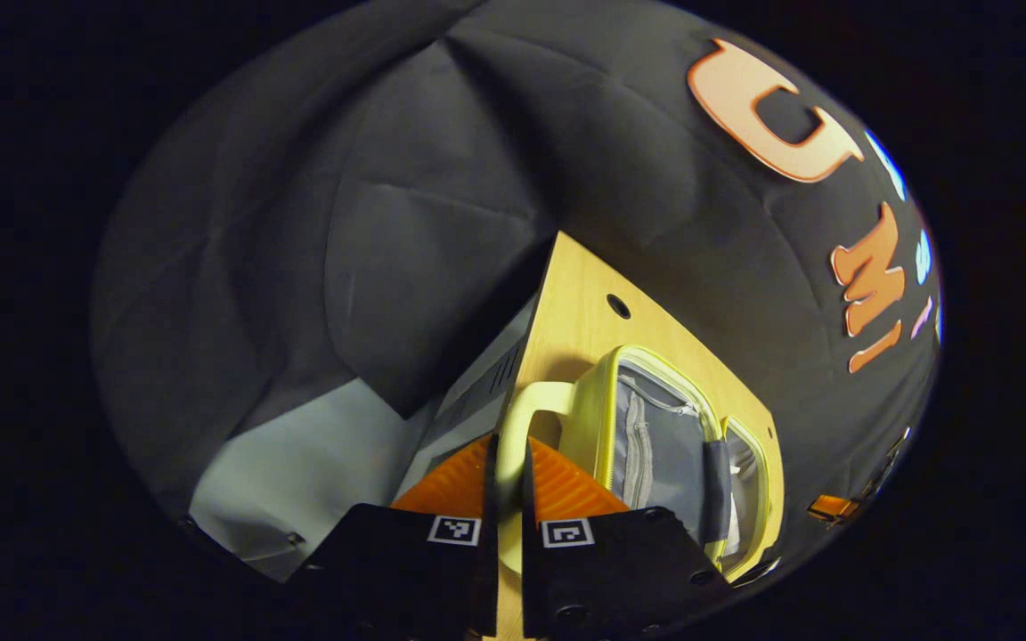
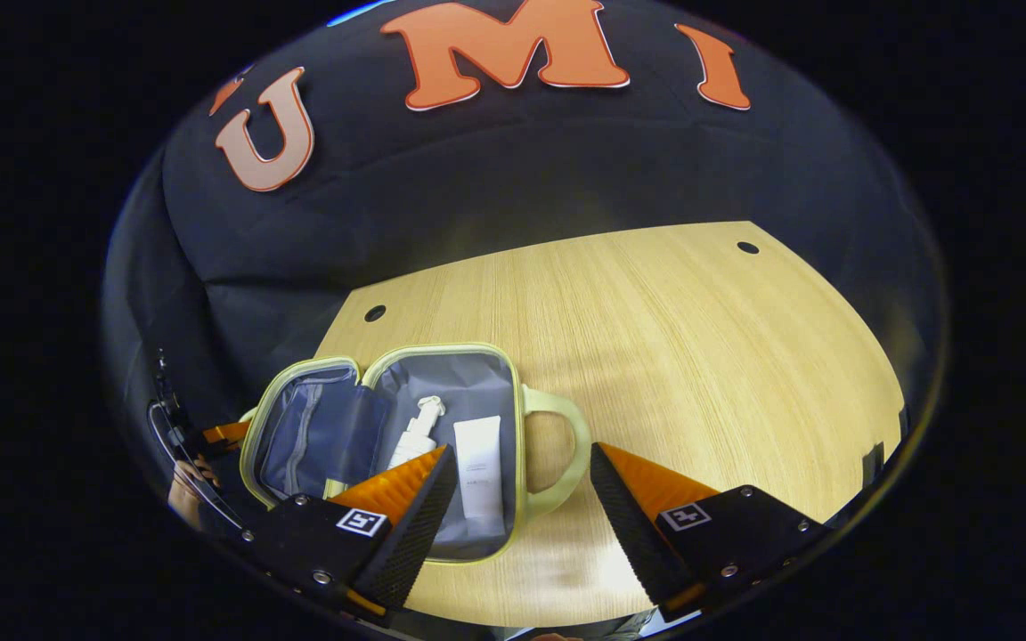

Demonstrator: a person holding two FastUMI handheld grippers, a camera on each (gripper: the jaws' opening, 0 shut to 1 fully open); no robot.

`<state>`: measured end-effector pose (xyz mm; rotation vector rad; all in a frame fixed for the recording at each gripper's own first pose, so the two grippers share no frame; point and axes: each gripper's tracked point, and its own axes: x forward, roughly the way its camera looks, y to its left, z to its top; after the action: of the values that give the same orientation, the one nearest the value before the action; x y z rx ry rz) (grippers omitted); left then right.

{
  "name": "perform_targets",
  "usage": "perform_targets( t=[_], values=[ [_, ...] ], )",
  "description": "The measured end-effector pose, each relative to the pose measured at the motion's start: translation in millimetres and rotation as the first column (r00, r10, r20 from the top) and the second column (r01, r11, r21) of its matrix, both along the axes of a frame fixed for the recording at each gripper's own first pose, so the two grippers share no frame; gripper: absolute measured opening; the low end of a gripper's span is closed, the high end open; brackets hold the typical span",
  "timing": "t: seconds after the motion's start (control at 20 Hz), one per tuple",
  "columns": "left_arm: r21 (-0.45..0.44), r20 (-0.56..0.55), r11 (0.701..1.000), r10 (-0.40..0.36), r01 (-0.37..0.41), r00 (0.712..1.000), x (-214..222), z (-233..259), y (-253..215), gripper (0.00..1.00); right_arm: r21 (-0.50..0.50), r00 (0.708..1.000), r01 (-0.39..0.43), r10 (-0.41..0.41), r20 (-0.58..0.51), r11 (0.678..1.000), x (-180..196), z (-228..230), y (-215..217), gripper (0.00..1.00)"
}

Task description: First open the suitcase, pack the skin care products into it, and then close the suitcase.

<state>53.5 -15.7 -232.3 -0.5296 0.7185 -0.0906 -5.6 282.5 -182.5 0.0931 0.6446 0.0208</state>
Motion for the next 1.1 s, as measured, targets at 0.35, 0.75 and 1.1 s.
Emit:
perform_targets(
  t=[0.35, 0.75, 1.1],
  values=[
    [0.064, 0.156, 0.997, -0.046, 0.036, 0.987, -16.2, 136.9, -39.3, 0.11, -0.01, 0.996, -0.028, 0.029, 0.084, 1.0, 13.6, 44.9, -22.3, 0.96],
    [0.342, 0.169, 0.938, -0.124, 0.06, 0.978, -38.3, 226.0, -126.2, 0.11, 0.015, 0.976, -0.065, 0.06, 0.211, 0.998, 48.5, 104.2, -75.6, 0.95],
    [0.57, 0.158, 0.82, -0.154, 0.037, 0.975, -57.0, 263.0, -221.5, 0.1, -0.041, 0.942, -0.097, 0.106, 0.318, 0.994, 76.0, 148.1, -156.9, 0.95]
  ],
)
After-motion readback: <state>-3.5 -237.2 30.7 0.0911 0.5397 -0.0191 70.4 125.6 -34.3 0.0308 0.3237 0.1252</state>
